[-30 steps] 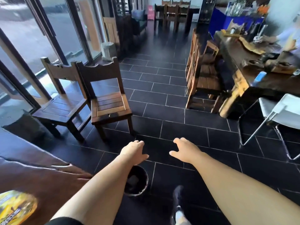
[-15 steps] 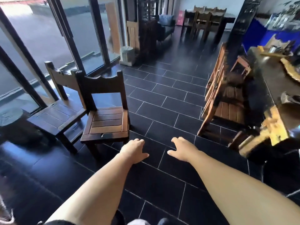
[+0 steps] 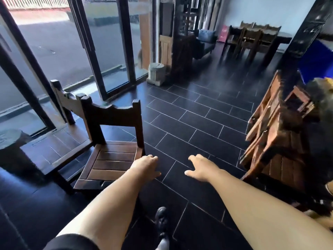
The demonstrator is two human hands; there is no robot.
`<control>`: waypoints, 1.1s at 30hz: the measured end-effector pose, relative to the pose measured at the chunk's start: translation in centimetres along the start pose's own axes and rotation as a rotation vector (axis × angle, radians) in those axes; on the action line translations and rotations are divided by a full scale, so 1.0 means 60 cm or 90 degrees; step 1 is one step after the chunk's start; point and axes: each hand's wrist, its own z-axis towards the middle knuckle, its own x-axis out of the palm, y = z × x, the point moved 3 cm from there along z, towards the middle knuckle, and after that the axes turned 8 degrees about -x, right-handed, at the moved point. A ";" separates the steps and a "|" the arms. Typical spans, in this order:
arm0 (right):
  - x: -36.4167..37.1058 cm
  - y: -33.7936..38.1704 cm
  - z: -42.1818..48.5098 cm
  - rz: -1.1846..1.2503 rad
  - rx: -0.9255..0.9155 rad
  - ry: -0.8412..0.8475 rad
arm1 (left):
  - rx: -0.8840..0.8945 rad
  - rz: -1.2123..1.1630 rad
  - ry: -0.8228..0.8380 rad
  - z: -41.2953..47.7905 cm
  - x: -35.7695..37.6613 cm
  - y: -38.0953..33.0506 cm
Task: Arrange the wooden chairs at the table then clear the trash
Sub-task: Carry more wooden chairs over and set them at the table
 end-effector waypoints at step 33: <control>-0.506 -0.127 1.139 -0.188 -0.314 0.102 | -0.295 -0.103 -0.042 1.000 -0.360 0.164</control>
